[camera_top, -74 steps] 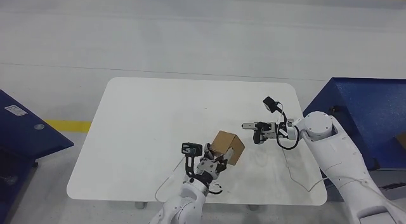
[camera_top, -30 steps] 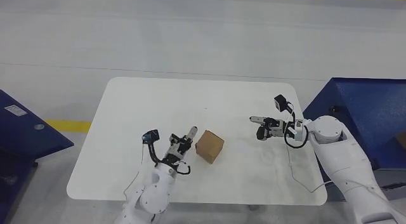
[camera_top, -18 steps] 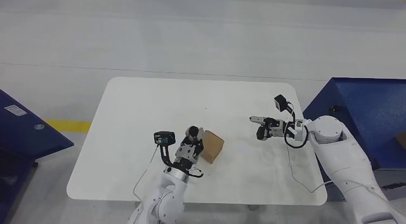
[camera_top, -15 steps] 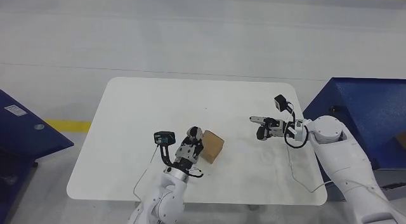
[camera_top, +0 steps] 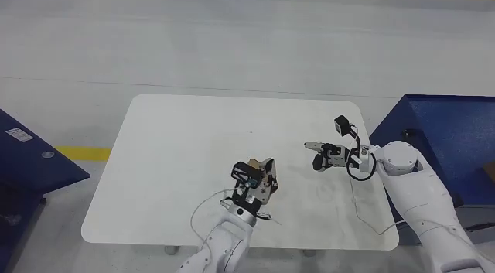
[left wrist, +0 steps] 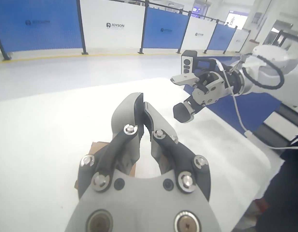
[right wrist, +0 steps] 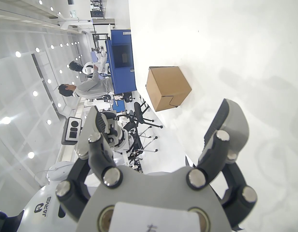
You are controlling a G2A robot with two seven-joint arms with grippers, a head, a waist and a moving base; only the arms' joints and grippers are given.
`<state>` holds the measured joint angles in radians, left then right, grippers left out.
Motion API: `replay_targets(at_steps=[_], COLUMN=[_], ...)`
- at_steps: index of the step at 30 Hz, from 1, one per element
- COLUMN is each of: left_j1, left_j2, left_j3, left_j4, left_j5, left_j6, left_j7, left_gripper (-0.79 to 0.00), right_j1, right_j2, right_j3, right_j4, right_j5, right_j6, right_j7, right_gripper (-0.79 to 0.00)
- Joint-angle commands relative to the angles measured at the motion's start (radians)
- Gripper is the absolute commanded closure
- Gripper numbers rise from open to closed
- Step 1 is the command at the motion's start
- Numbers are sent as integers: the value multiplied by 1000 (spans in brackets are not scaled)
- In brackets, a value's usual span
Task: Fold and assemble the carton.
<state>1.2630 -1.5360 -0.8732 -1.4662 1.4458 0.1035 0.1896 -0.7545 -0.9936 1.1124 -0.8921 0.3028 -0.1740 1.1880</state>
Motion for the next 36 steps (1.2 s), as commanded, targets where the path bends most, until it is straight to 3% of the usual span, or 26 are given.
replay_targets(at_steps=[1,9,16,22,30,36], left_j1=[-7,-18,-56,-77,-59,-81], left_j2=[-3,-8,-14,-24,-29,-35], left_j3=[14,-3,2,11,2,9], left_j4=[20,16,81,121,86,132], left_j5=[55,57,91,84,74,82], left_j6=[43,73,64,84,98,90], left_j7=[5,-48,-267,-360,-298,-361], left_gripper=[0,0,0,0,0,0], right_j1=[0,0,0,0,0,0], right_j2=[0,0,0,0,0,0], right_j3=[0,0,0,0,0,0], right_j4=[0,0,0,0,0,0], right_j5=[0,0,0,0,0,0], right_j6=[0,0,0,0,0,0], right_j7=[0,0,0,0,0,0], right_gripper=[-785,-785,-785,-785,-785,-785])
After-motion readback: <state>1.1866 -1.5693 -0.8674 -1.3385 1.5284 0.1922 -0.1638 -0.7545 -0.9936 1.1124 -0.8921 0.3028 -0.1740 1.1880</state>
